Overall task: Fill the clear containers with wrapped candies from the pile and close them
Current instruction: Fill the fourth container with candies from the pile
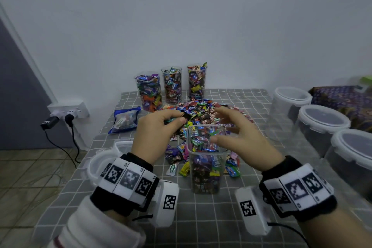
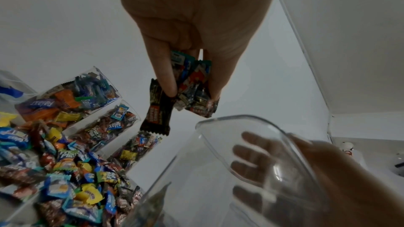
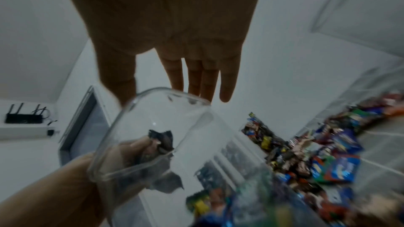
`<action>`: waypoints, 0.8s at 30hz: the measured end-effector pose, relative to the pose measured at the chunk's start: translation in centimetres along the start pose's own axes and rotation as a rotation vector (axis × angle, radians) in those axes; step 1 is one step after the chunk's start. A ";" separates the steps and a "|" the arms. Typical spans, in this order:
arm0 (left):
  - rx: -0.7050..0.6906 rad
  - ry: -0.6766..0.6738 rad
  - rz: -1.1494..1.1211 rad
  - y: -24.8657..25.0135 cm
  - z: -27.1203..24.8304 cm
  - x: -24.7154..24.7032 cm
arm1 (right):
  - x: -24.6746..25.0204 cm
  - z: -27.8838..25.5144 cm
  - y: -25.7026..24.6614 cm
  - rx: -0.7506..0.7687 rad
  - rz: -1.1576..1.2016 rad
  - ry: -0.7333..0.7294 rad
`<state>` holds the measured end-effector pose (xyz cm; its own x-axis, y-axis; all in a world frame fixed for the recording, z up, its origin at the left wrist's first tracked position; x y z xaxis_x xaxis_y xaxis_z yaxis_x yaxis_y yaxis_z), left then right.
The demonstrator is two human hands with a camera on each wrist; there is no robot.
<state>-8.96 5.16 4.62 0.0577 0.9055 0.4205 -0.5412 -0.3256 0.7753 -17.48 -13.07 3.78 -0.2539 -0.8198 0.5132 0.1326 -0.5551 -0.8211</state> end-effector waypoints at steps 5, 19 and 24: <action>-0.026 -0.015 -0.105 1.4 0.3 0.3 | -1.8 -0.9 2.5 -0.161 0.228 -0.268; 0.009 -0.241 -0.276 3.2 -0.8 -3.4 | -2.2 -1.2 2.9 -0.169 0.422 -0.201; 0.012 -0.267 -0.214 3.0 -0.8 -3.6 | -2.3 -1.1 3.3 -0.178 0.440 -0.204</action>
<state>-11.43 1.12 5.05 0.3877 0.8507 0.3550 -0.4828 -0.1406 0.8643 -17.50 -12.88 -0.40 -0.0161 -0.9910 0.1331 0.0151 -0.1333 -0.9910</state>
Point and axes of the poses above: each hand's wrist, its own z-axis towards the middle knuckle, its own x-axis out of the back of the hand, y = z × x, the point moved 3 cm from there along z, towards the middle knuckle, and after that the axes turned 3 degrees about -x, right-handed, at the moved point
